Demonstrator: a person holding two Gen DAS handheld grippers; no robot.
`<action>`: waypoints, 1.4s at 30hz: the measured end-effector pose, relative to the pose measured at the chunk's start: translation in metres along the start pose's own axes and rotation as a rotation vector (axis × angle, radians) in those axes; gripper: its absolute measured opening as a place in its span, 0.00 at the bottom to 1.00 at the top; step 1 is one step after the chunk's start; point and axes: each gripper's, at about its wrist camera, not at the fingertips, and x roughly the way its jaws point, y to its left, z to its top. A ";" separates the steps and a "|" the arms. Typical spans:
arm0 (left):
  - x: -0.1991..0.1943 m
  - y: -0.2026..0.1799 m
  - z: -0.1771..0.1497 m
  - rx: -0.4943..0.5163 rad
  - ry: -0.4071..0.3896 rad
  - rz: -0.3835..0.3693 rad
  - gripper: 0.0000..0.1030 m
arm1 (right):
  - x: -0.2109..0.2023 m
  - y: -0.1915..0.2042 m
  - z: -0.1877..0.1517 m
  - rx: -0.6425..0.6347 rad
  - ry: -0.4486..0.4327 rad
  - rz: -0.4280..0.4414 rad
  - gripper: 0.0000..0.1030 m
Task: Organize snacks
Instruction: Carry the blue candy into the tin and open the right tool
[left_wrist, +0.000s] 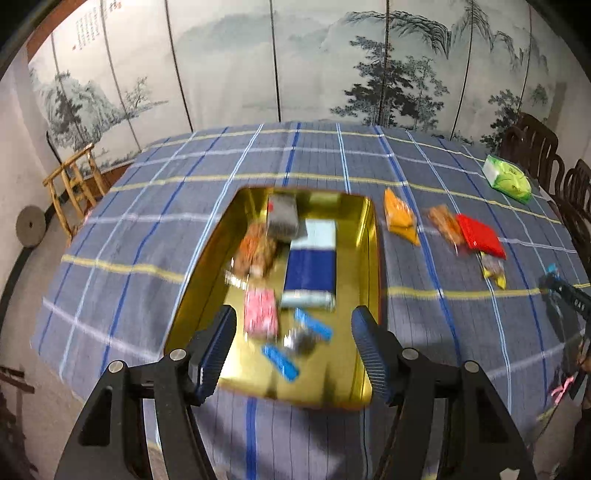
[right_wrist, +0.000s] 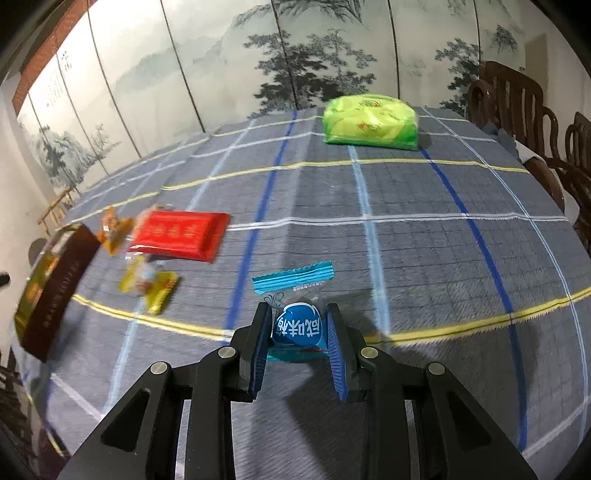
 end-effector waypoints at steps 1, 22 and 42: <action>-0.003 0.003 -0.007 -0.011 0.005 -0.006 0.59 | -0.004 0.007 0.001 -0.005 -0.007 0.015 0.29; -0.029 0.054 -0.049 -0.059 0.006 0.065 0.63 | 0.022 0.306 0.030 -0.368 0.049 0.408 0.30; -0.022 0.070 -0.055 -0.070 0.020 0.026 0.63 | 0.099 0.360 0.030 -0.417 0.157 0.326 0.30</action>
